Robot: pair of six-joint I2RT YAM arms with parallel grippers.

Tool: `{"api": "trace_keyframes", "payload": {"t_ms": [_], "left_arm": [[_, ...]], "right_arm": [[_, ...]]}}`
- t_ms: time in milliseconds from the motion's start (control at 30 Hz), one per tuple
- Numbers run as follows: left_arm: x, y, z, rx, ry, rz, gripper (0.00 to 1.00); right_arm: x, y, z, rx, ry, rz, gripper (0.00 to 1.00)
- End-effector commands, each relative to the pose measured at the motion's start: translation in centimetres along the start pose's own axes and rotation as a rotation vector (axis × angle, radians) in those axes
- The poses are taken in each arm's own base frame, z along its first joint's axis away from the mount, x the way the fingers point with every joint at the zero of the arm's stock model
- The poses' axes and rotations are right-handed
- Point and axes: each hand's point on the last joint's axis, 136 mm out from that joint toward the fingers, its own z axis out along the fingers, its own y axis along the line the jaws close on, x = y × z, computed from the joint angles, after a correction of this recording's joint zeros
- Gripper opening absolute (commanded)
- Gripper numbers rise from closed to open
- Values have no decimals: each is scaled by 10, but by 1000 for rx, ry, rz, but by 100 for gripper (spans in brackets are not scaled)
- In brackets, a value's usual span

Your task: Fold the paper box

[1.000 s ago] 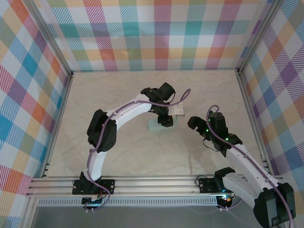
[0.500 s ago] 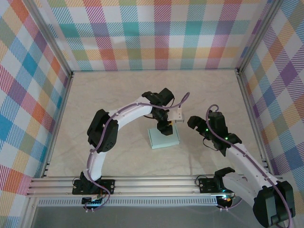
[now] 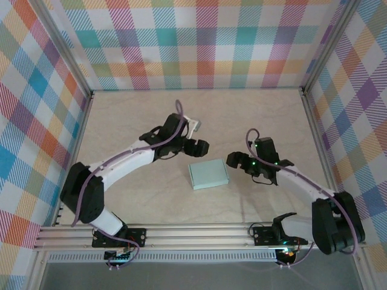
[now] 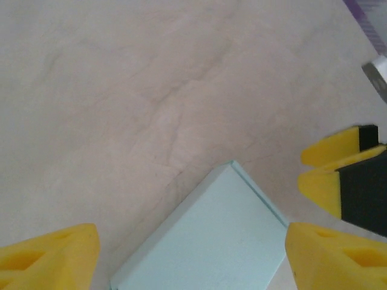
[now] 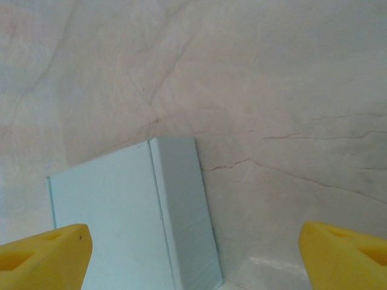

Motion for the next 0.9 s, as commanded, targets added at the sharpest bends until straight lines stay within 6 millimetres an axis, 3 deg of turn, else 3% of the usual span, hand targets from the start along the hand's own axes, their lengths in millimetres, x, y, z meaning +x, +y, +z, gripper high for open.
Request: {"api": "trace_keyframes", "payload": {"t_ms": [0, 133, 267, 400, 633, 867], "left_arm": [[29, 23, 8, -68, -33, -424, 77], [58, 23, 24, -35, 16, -620, 67], [71, 27, 32, -124, 96, -625, 59], [75, 22, 46, -92, 128, -629, 54], [54, 18, 68, -67, 139, -595, 51], [24, 49, 95, -107, 113, -549, 51]], "right_arm": [[-3, 27, 7, -129, 40, -57, 87], [-1, 30, 21, -167, 78, -26, 80], [2, 35, 31, -193, 119, -5, 72], [3, 40, 37, -216, 139, 7, 67], [-6, 45, 44, -231, 124, 41, 60], [-33, 45, 60, -188, 70, 35, 59]]}}
